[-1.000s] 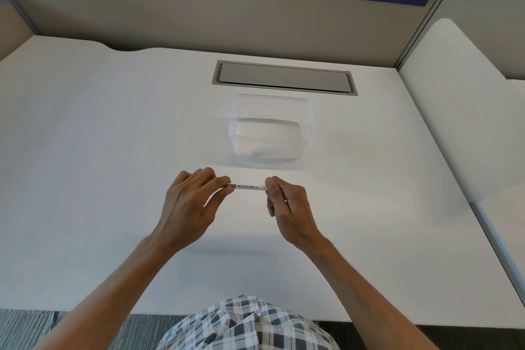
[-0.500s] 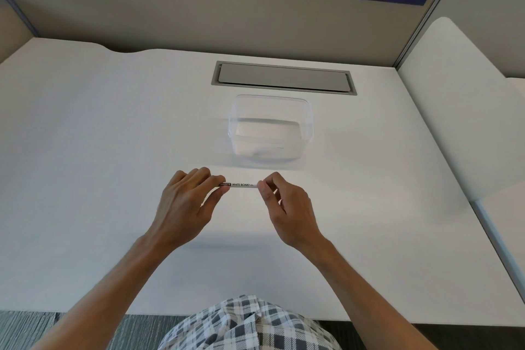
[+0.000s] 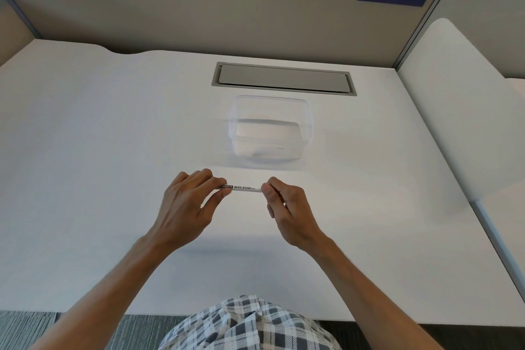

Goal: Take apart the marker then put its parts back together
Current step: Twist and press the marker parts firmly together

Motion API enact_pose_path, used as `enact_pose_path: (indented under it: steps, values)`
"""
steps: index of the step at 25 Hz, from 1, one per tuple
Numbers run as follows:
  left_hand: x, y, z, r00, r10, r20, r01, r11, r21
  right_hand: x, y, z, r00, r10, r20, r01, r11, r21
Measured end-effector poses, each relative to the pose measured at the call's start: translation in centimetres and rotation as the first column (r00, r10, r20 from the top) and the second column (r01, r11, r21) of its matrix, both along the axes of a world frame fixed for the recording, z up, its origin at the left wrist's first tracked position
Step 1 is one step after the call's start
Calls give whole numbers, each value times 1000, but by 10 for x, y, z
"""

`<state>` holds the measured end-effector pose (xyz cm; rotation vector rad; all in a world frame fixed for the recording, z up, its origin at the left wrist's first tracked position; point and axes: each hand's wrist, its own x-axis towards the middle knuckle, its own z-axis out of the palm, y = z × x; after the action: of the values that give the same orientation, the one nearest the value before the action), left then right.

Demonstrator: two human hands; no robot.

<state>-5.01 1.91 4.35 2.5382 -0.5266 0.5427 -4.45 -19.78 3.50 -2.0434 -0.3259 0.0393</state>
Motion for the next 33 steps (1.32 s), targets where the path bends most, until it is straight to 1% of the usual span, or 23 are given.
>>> enact_pose_path:
  steps: [2, 4, 6, 8, 9, 10, 12, 14, 15, 17, 19, 21, 23, 25, 26, 27, 28, 30, 31, 33]
  values:
    - [0, 2, 1, 997, -2, 71, -4, 997, 77, -2, 4, 2, 991, 8, -137, 11, 990, 140]
    - [2, 4, 1, 988, -14, 153, -12, 986, 164, 0, 7, 6, 955, 17, -296, 65, 961, 267]
    - [3, 7, 1, 978, -24, 206, -23, 974, 226, 3, 9, 9, 900, 45, -433, 108, 941, 322]
    - [3, 9, 1, 978, -27, 205, -21, 973, 230, 4, 10, 11, 873, 71, -482, 116, 930, 348]
    - [3, 10, 0, 982, -23, 185, -17, 978, 208, 4, 11, 12, 882, 69, -466, 109, 932, 345]
    - [4, 10, 0, 987, -14, 160, -14, 984, 176, 3, 11, 11, 909, 43, -414, 93, 949, 303]
    - [6, 11, 1, 994, 10, 111, -21, 995, 102, 0, 9, 8, 974, -52, -220, 75, 992, 97]
    - [7, 12, 3, 997, 29, 77, -33, 998, 51, -2, 6, 6, 995, -95, -9, 94, 990, -109]
    - [8, 12, 3, 997, 33, 69, -36, 999, 35, -2, 5, 5, 993, -88, 72, 100, 980, -173]
    - [8, 13, 4, 998, 29, 60, -30, 999, 16, -1, 4, 5, 981, -66, 182, 107, 969, -225]
    - [9, 12, 4, 998, 19, 51, -19, 1000, 6, 1, 4, 5, 967, -50, 249, 110, 966, -235]
    - [9, 10, 4, 999, 9, 42, -9, 1000, -1, 3, 3, 5, 953, -18, 301, 100, 961, -258]
    - [8, 9, 3, 999, 4, 34, -4, 1000, 2, 4, 2, 6, 952, 12, 306, 78, 957, -279]
    - [6, 8, 2, 999, 9, 32, -10, 1000, 15, 6, 1, 7, 967, 26, 255, 49, 958, -284]
    - [5, 6, 2, 999, 10, 32, -11, 1000, 23, 6, 1, 6, 979, 24, 203, 30, 965, -260]
    - [5, 5, 2, 999, 6, 36, -7, 999, 32, 6, 2, 6, 993, 17, 120, 8, 980, -199]
    - [5, 5, 2, 999, -1, 50, -1, 999, 49, 5, 3, 7, 1000, 13, 2, -13, 996, -90]
    - [6, 7, 2, 994, -21, 104, 9, 993, 117, 6, 5, 11, 968, 53, -244, -14, 987, 160]
    - [7, 8, 3, 990, -32, 135, 10, 987, 159, 7, 5, 13, 938, 85, -337, -5, 972, 233]
    - [6, 10, 3, 979, -54, 196, 6, 972, 237, 9, 3, 17, 872, 143, -469, -3, 958, 286]
